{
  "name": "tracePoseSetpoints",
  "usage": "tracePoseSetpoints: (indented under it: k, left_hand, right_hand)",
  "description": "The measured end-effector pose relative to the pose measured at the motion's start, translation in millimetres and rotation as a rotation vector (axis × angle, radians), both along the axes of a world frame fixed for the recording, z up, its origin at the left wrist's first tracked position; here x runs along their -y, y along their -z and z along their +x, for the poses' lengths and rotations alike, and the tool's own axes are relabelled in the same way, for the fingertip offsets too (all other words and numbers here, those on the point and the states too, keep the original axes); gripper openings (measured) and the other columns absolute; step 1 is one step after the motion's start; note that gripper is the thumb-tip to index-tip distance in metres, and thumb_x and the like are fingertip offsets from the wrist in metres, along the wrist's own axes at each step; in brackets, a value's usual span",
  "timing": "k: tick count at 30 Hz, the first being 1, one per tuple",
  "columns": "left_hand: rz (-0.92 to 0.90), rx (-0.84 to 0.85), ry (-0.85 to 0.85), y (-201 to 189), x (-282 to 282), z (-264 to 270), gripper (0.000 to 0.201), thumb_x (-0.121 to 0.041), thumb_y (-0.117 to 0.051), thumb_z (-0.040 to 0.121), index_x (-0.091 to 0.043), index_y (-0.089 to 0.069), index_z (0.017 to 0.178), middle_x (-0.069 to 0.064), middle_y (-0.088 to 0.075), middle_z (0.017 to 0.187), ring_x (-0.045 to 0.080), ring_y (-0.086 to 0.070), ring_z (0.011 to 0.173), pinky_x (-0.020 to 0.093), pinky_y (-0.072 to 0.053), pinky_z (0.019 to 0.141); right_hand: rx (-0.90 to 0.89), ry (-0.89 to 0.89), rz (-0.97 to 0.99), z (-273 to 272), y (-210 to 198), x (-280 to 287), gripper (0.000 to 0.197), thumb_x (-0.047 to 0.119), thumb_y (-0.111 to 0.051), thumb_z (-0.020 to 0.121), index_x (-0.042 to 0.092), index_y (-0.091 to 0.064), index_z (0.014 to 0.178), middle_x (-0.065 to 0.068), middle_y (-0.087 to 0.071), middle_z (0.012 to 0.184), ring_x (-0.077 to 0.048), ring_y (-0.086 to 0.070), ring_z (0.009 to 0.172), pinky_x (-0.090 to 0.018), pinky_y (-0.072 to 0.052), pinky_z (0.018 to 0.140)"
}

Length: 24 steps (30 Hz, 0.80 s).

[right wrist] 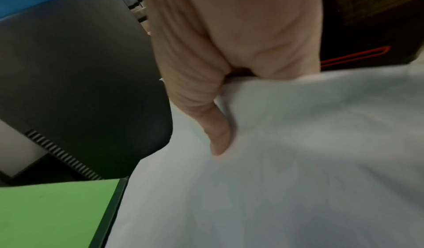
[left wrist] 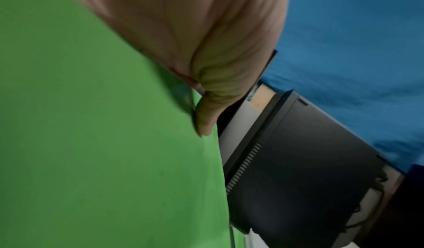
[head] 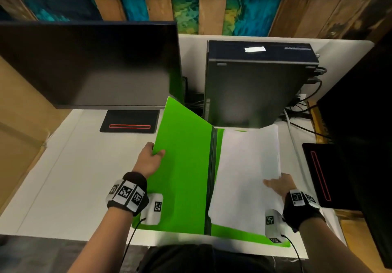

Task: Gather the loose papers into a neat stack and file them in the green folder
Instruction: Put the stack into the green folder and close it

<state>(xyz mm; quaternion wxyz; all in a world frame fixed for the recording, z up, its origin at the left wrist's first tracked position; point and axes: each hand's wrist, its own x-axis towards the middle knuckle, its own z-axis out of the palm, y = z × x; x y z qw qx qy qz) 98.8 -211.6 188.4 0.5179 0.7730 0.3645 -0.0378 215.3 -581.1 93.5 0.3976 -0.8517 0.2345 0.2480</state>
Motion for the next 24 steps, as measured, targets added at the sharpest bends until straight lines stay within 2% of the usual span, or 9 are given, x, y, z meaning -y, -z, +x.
tracePoseSetpoints:
  k: [3, 5, 8, 10, 15, 20, 22, 24]
  left_hand:
    - [0.021, 0.032, 0.020, -10, 7, 0, 0.010, -0.013, -0.051, 0.095, -0.005, -0.048, 0.099, 0.010, -0.053, 0.084, 0.020, -0.048, 0.078, 0.031, -0.037, 0.062]
    - [0.038, 0.059, 0.043, -18, 13, -1, 0.007, -0.012, -0.050, 0.095, -0.006, -0.046, 0.095, 0.003, -0.047, 0.076, 0.019, -0.043, 0.072, 0.027, -0.034, 0.058]
    - [0.039, 0.089, 0.076, -30, 22, -4, 0.005, -0.011, -0.050, 0.095, -0.006, -0.046, 0.095, 0.007, -0.047, 0.087, 0.018, -0.043, 0.083, 0.021, -0.034, 0.062]
    - [0.025, 0.098, 0.074, -37, 26, -7, 0.006, -0.011, -0.050, 0.095, -0.007, -0.046, 0.096, 0.007, -0.048, 0.092, 0.018, -0.044, 0.089, 0.017, -0.034, 0.064]
    - [-0.019, 0.071, 0.069, -50, 35, -11, 0.008, -0.014, -0.051, 0.095, -0.008, -0.045, 0.098, 0.002, -0.047, 0.092, 0.019, -0.044, 0.090, 0.017, -0.035, 0.064]
    - [-0.095, -0.008, 0.146, -75, 46, -19, 0.031, -0.026, -0.052, 0.095, -0.015, -0.048, 0.124, -0.001, -0.051, 0.110, 0.016, -0.051, 0.098, 0.022, -0.041, 0.069]
    - [-0.091, -0.031, 0.207, -86, 48, -22, 0.038, -0.028, -0.052, 0.095, -0.019, -0.046, 0.131, -0.001, -0.051, 0.118, 0.015, -0.052, 0.102, 0.028, -0.043, 0.079]
    - [-0.087, -0.047, 0.262, -94, 50, -24, 0.041, -0.030, -0.051, 0.095, -0.022, -0.044, 0.135, 0.000, -0.050, 0.123, 0.015, -0.053, 0.106, 0.029, -0.042, 0.088]
  right_hand:
    - [-0.037, -0.034, -0.008, 0, 10, -8, 0.054, 0.012, -0.079, 0.070, -0.009, -0.058, 0.116, -0.025, -0.065, 0.116, -0.037, -0.063, 0.105, -0.039, -0.051, 0.088]
    - [-0.048, -0.068, -0.043, 0, 13, -14, 0.056, 0.019, -0.078, 0.072, -0.006, -0.058, 0.117, -0.023, -0.065, 0.117, -0.036, -0.062, 0.107, -0.040, -0.051, 0.091]
    - [-0.048, -0.085, -0.073, 1, 10, -23, 0.058, 0.026, -0.072, 0.079, -0.005, -0.054, 0.125, -0.022, -0.061, 0.124, -0.038, -0.058, 0.115, -0.037, -0.047, 0.094]
    - [-0.054, -0.085, -0.080, 1, 8, -27, 0.062, 0.031, -0.067, 0.083, -0.003, -0.050, 0.132, -0.021, -0.057, 0.132, -0.038, -0.054, 0.122, -0.039, -0.045, 0.100]
    - [-0.116, -0.101, -0.117, -2, 11, -31, 0.063, 0.039, -0.056, 0.090, -0.002, -0.046, 0.137, -0.022, -0.053, 0.138, -0.038, -0.050, 0.127, -0.040, -0.040, 0.105]
    - [-0.128, -0.127, -0.211, 0, 8, -34, 0.065, 0.041, -0.057, 0.089, -0.001, -0.045, 0.137, -0.020, -0.051, 0.139, -0.036, -0.049, 0.128, -0.037, -0.039, 0.103]
    - [-0.111, -0.161, -0.275, 2, 0, -35, 0.070, 0.042, -0.060, 0.086, -0.001, -0.041, 0.138, -0.021, -0.049, 0.140, -0.037, -0.049, 0.127, -0.039, -0.040, 0.101]
    - [-0.066, -0.192, -0.377, 3, -13, -38, 0.075, 0.044, -0.065, 0.081, 0.002, -0.037, 0.136, -0.020, -0.046, 0.138, -0.040, -0.048, 0.125, -0.045, -0.042, 0.101]
